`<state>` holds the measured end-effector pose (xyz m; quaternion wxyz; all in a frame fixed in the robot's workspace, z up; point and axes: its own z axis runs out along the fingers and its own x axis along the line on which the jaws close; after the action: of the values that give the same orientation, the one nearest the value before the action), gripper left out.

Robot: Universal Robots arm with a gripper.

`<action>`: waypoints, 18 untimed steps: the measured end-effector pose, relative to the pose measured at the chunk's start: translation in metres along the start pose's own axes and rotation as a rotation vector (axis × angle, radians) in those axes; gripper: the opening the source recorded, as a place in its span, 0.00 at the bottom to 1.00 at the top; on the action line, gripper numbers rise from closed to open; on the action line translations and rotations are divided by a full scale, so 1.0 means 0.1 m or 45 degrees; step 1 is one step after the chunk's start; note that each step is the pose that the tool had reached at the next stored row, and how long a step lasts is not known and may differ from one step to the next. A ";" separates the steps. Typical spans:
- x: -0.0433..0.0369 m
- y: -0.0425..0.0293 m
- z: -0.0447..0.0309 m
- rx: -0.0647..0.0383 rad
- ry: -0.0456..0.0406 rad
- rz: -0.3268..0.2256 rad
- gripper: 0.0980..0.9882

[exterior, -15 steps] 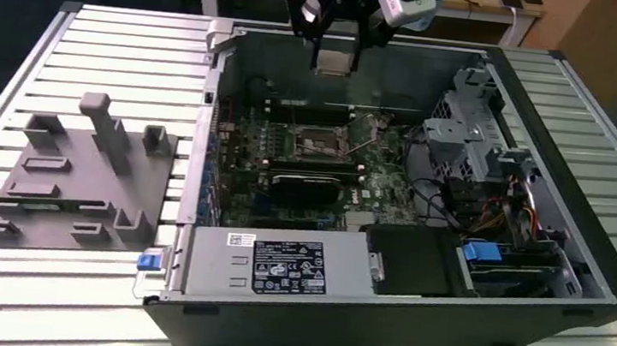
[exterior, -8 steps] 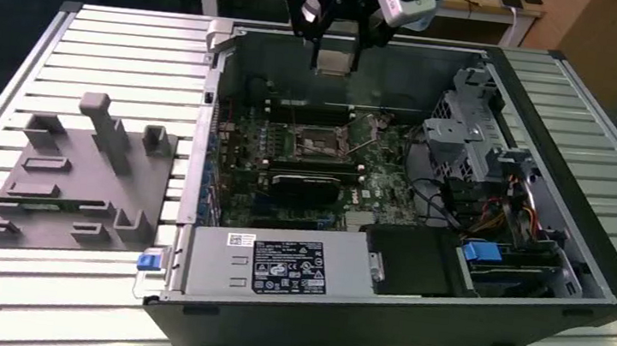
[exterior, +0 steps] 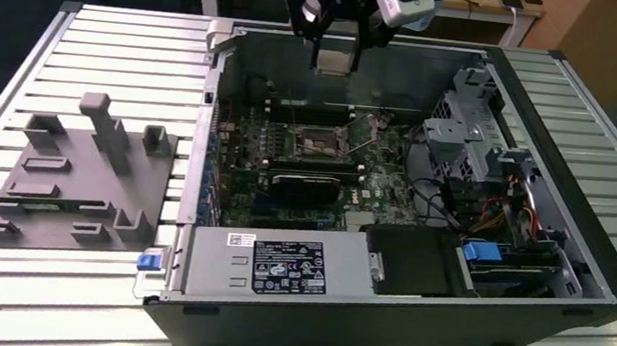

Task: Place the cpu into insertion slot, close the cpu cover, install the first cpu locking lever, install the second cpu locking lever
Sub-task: 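Place the cpu into insertion slot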

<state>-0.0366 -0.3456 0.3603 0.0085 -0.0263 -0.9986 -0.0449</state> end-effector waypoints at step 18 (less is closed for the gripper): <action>0.000 0.000 0.002 -0.001 -0.006 0.068 0.50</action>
<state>-0.0366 -0.3456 0.3601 0.0073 -0.0530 -0.9975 -0.0451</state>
